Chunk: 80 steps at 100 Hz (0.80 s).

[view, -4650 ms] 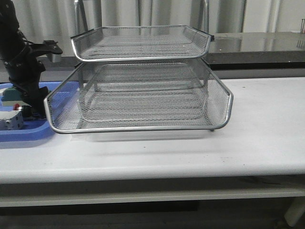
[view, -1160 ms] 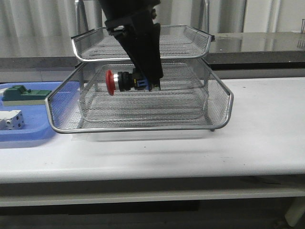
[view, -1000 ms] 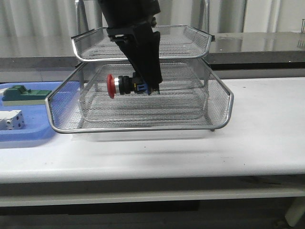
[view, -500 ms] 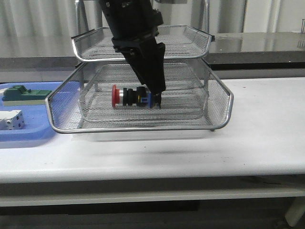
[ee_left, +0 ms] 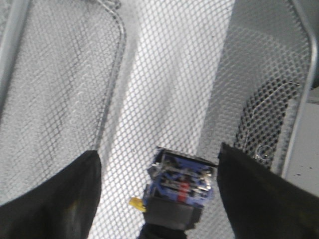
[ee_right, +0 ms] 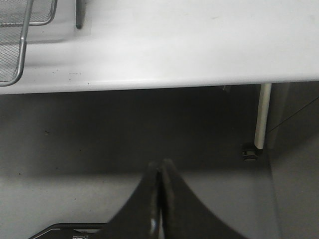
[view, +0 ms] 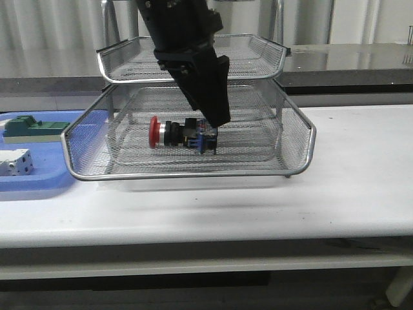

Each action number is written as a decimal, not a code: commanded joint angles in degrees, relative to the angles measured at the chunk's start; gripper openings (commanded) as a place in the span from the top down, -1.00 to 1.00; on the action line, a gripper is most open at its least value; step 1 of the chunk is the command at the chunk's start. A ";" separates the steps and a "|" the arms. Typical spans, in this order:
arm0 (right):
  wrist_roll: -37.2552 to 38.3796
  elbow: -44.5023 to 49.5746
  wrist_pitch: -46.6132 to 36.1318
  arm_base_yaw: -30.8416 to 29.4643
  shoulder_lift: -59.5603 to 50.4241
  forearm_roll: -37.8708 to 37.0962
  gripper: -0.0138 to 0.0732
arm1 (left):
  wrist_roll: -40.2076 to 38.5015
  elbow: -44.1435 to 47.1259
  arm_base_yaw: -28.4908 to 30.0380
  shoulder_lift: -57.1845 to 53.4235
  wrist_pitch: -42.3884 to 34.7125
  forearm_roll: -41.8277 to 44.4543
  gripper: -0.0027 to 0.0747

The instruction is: Place button on rack with both arms

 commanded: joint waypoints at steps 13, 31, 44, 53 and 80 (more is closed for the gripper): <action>-0.26 -1.96 -3.28 -0.40 0.16 -0.85 0.85 | -2.20 -1.70 -0.35 -7.98 2.46 -2.85 -0.32; -0.26 -1.96 -3.28 -0.40 0.16 -0.85 0.85 | -3.81 -1.70 1.26 -12.75 4.57 -1.51 -0.32; -0.26 -1.96 -3.28 -0.40 0.16 -0.85 0.85 | -7.39 -1.70 5.25 -16.31 3.27 -1.73 -0.32; -0.26 -1.96 -3.28 -0.40 0.16 -0.85 0.85 | -8.90 -1.70 9.02 -18.64 2.65 -4.04 -0.32; -0.26 -1.96 -3.28 -0.40 0.16 -0.85 0.85 | -8.76 0.90 23.26 -24.17 0.03 -15.91 -0.31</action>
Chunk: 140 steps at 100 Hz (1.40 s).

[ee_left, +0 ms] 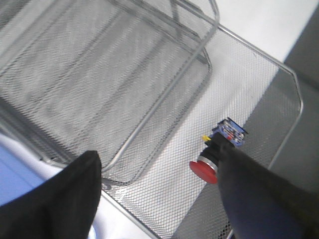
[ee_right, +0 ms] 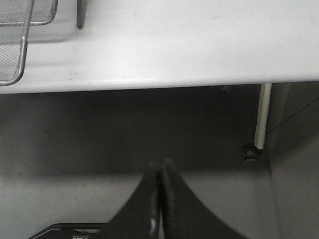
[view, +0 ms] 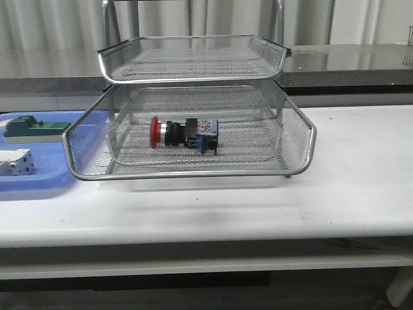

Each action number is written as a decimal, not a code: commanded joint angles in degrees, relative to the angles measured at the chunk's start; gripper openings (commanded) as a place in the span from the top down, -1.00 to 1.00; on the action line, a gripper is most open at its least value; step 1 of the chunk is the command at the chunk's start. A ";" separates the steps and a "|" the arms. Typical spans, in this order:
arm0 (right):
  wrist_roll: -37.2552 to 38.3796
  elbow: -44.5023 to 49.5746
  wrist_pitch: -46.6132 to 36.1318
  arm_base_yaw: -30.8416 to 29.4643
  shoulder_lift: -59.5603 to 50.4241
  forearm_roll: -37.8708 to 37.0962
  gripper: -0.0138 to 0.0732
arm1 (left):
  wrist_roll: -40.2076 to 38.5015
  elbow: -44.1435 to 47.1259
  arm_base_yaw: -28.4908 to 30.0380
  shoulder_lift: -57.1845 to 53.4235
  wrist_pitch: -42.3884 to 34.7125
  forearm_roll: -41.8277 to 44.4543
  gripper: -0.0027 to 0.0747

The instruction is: Place button on rack with both arms

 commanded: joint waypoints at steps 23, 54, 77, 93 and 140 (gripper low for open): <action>-0.26 -1.96 -3.28 -0.40 0.16 -0.85 0.85 | 0.33 11.27 9.20 -11.99 -7.58 -6.44 -0.31; -0.26 -1.96 -3.28 -0.40 0.16 -0.85 0.85 | 0.46 36.66 9.90 -29.40 -28.51 -6.33 -0.31; -0.26 -1.96 -3.28 -0.40 0.16 -0.85 0.85 | 0.46 54.77 9.90 -42.94 -43.70 -6.40 -0.31; -0.26 -1.96 -3.28 -0.40 0.16 -0.85 0.85 | 0.46 65.69 9.90 -51.76 -49.53 -6.96 -0.31; -0.26 -1.96 -3.28 -0.40 0.16 -0.85 0.85 | 0.46 85.67 9.90 -76.14 -59.20 -12.12 -0.31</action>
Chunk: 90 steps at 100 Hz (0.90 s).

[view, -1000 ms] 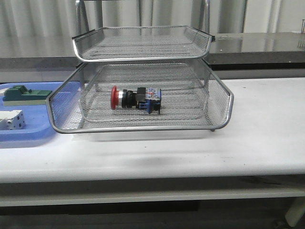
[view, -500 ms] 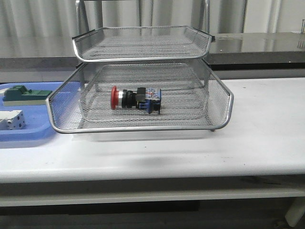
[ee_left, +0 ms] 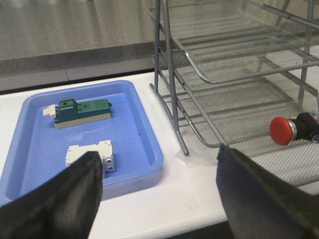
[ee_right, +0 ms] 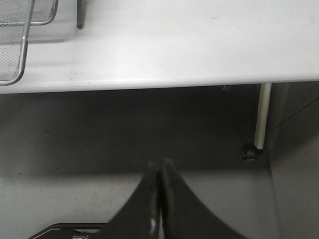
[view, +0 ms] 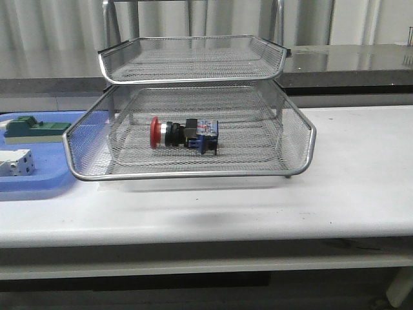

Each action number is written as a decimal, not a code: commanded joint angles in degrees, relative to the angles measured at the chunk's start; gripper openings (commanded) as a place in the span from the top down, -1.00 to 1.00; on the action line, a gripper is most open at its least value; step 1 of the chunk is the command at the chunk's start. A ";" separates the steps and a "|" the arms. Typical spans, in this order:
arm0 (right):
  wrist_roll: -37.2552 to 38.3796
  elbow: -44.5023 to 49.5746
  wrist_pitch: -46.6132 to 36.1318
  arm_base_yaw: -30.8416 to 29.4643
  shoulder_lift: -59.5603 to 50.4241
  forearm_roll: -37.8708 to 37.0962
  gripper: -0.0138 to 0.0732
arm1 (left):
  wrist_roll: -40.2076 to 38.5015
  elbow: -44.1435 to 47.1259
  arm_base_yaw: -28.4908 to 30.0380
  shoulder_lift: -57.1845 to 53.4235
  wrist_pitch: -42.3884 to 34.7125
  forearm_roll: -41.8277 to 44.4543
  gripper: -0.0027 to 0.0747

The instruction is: Place button on rack with both arms

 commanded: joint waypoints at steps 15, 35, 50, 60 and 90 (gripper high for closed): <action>-0.26 -1.96 -3.28 -0.40 0.16 -0.85 0.85 | -0.11 0.68 0.12 -5.42 -7.00 -1.63 -0.31; -0.26 -1.96 -3.28 -0.40 0.16 -0.85 0.85 | -0.11 0.68 0.12 -5.42 -7.86 -1.63 -0.30; -0.26 -1.96 -3.28 -0.40 0.16 -0.85 0.85 | -0.11 0.68 0.12 -5.42 -7.98 -1.63 0.01; -0.26 -1.96 -3.28 -0.40 0.16 -0.85 0.85 | -0.11 0.68 0.12 -5.42 -7.98 -1.63 0.35; -0.26 -1.96 -3.28 -0.40 0.16 -0.85 0.85 | -0.11 0.68 0.12 -5.42 -7.98 -1.63 0.98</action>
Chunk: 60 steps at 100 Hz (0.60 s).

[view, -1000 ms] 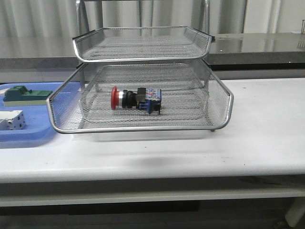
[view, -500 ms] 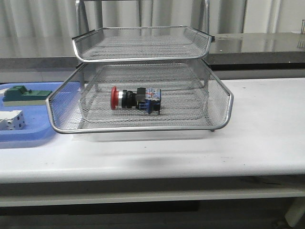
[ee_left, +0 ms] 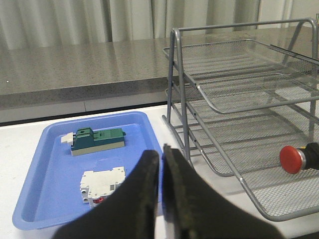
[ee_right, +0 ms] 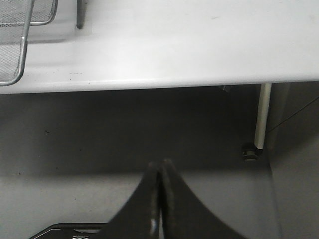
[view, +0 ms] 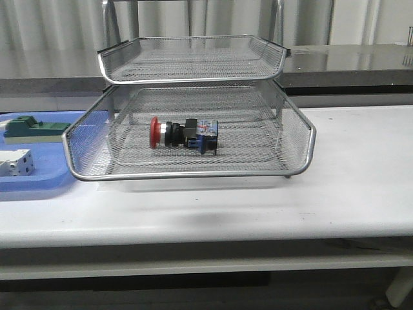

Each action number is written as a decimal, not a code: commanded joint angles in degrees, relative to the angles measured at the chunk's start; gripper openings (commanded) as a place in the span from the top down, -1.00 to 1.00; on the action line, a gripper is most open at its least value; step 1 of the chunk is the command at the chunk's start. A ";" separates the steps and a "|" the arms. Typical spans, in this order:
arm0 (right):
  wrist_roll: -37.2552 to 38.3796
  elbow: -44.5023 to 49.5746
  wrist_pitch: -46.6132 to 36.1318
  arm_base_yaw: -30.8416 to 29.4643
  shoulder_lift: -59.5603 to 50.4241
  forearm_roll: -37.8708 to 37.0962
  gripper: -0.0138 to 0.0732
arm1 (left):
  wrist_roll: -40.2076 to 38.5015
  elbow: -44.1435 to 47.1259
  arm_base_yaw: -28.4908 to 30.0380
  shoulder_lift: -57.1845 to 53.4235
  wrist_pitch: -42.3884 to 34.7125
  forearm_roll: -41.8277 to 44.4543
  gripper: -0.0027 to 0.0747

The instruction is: Place button on rack with both arms

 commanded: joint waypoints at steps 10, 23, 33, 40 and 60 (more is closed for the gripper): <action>-0.26 -1.96 -3.28 -0.40 0.16 -0.85 0.85 | -0.11 -1.60 0.03 0.53 -4.36 -1.08 0.98; -0.26 -1.96 -3.28 -0.40 0.16 -0.85 0.85 | -0.11 -1.60 0.03 0.53 -4.36 -1.08 0.98; -0.26 -1.96 -3.28 -0.40 0.16 -0.85 0.85 | -0.11 -1.60 0.03 0.53 -4.36 -1.08 0.98; -0.26 -1.96 -3.57 -0.40 0.16 -0.34 0.85 | -0.11 -1.60 0.03 0.53 -4.36 -1.08 0.98; -0.26 -1.96 -7.45 -0.40 0.47 4.22 0.85 | -0.11 -1.60 0.03 0.53 -4.36 -1.08 0.98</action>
